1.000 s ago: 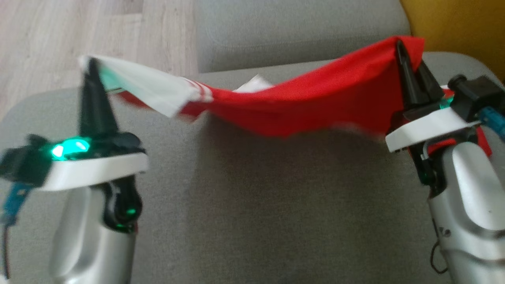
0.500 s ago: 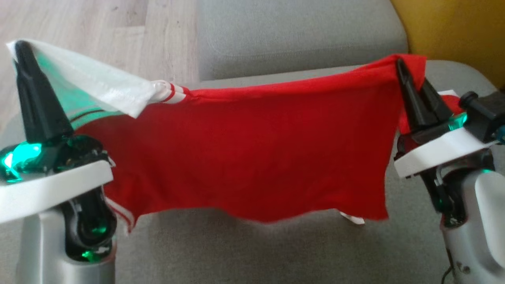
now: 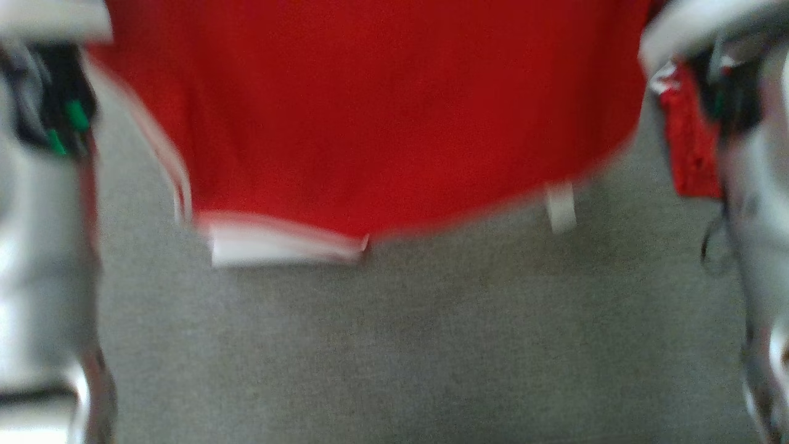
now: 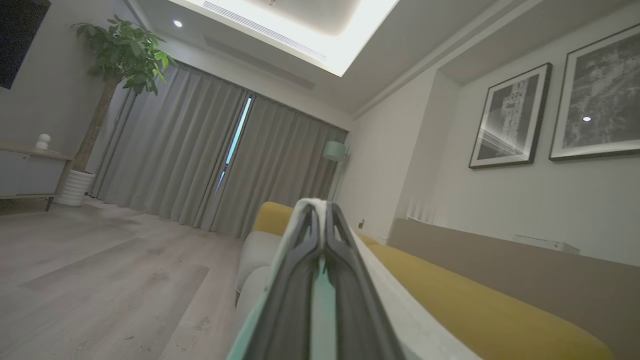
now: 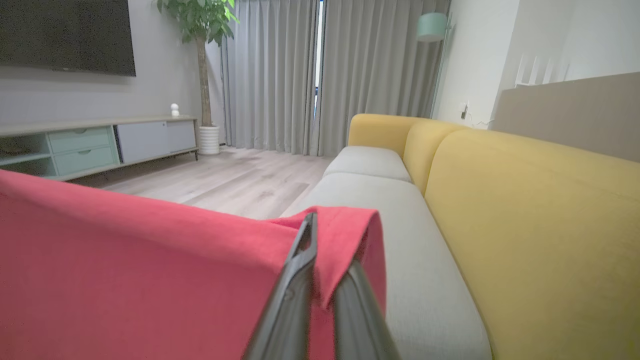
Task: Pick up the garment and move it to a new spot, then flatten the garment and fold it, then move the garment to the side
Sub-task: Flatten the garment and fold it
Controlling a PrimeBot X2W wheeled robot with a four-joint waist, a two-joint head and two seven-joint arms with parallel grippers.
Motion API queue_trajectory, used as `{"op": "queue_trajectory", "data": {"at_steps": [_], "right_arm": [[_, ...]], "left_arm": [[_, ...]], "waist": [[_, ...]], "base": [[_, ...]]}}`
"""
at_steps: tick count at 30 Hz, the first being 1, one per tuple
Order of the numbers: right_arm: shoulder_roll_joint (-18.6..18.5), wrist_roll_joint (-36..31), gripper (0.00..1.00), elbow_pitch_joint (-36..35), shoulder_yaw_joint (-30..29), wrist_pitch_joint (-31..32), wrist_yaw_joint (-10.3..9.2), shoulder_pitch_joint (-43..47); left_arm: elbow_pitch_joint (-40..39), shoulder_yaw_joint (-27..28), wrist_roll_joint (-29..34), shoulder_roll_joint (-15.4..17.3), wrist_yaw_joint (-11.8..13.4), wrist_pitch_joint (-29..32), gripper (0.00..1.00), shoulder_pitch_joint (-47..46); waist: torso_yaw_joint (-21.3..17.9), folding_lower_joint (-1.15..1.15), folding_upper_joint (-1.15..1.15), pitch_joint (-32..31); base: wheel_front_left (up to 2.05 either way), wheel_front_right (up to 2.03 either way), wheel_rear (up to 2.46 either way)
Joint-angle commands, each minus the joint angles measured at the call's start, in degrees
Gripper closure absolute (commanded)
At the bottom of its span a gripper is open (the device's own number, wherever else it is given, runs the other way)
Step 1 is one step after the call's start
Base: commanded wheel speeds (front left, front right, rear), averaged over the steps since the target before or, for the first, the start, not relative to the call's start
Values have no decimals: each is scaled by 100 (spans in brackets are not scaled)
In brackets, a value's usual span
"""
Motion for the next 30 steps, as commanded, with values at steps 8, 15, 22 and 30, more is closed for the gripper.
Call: {"op": "queue_trajectory", "data": {"at_steps": [8, 15, 22, 30], "right_arm": [[437, -467, 100, 1935, -209, -1840, -4, -2585], [522, -431, 100, 3118, -136, -2318, -4, -2605], [534, 360, 100, 4169, 452, -1994, -4, -1388], [107, 1249, 100, 3948, 1839, -1052, -4, 125]], "left_arm": [[1772, 223, 177, 370, -229, -1004, 100, -2749], [2453, -76, 121, 258, -390, -1253, 100, -2787], [2090, -576, -95, 296, -403, -1283, 100, -1142], [1514, -1092, -584, 704, -404, -1285, 100, 1328]], "waist": [[31, -3, 0, 662], [213, -3, 0, 555], [398, -3, 0, 324], [470, -3, 0, -260]], "base": [[0, 0, 0], [0, 0, 0], [0, 0, 0], [0, 0, 0]]}}
